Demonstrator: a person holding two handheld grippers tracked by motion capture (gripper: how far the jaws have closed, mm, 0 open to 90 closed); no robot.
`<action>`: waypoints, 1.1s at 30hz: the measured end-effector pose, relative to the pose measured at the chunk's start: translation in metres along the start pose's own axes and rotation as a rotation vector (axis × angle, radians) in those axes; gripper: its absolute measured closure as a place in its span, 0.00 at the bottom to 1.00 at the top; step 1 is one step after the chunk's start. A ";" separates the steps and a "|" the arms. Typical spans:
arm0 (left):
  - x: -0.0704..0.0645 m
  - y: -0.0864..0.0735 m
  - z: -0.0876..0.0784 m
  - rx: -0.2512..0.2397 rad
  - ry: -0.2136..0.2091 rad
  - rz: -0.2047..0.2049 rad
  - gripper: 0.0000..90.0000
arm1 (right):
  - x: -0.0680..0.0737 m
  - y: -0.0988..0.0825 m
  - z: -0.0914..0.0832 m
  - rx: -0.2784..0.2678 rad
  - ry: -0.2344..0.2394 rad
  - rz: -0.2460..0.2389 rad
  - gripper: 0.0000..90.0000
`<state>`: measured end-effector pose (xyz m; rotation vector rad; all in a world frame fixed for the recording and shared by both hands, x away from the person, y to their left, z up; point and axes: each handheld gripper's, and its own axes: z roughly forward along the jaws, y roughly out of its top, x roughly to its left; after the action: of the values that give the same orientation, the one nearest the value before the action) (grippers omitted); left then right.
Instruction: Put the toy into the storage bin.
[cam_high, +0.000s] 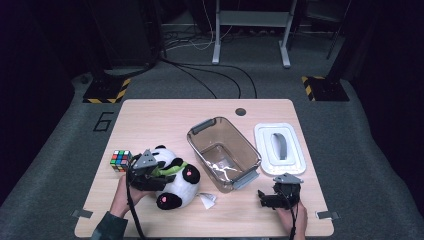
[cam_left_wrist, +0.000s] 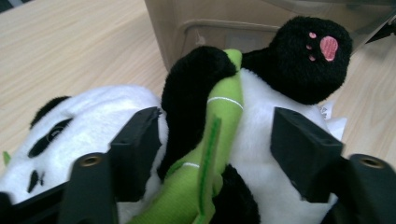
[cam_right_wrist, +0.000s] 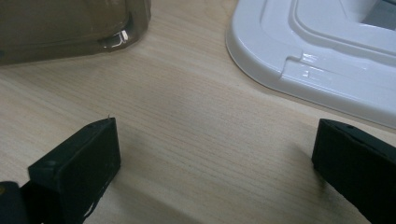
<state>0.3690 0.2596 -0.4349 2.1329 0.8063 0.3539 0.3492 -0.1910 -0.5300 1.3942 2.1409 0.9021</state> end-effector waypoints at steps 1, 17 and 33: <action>0.001 -0.001 0.001 -0.001 -0.011 -0.010 0.46 | 0.000 0.000 0.000 0.000 0.000 0.000 0.00; 0.001 -0.005 0.006 0.038 -0.015 -0.016 0.77 | 0.000 0.000 0.000 0.000 0.000 0.000 0.00; 0.001 -0.009 -0.002 0.024 -0.018 -0.012 0.80 | 0.000 0.000 0.000 0.000 0.002 -0.001 0.01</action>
<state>0.3649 0.2655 -0.4407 2.1502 0.8164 0.3201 0.3491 -0.1911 -0.5300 1.3929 2.1428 0.9029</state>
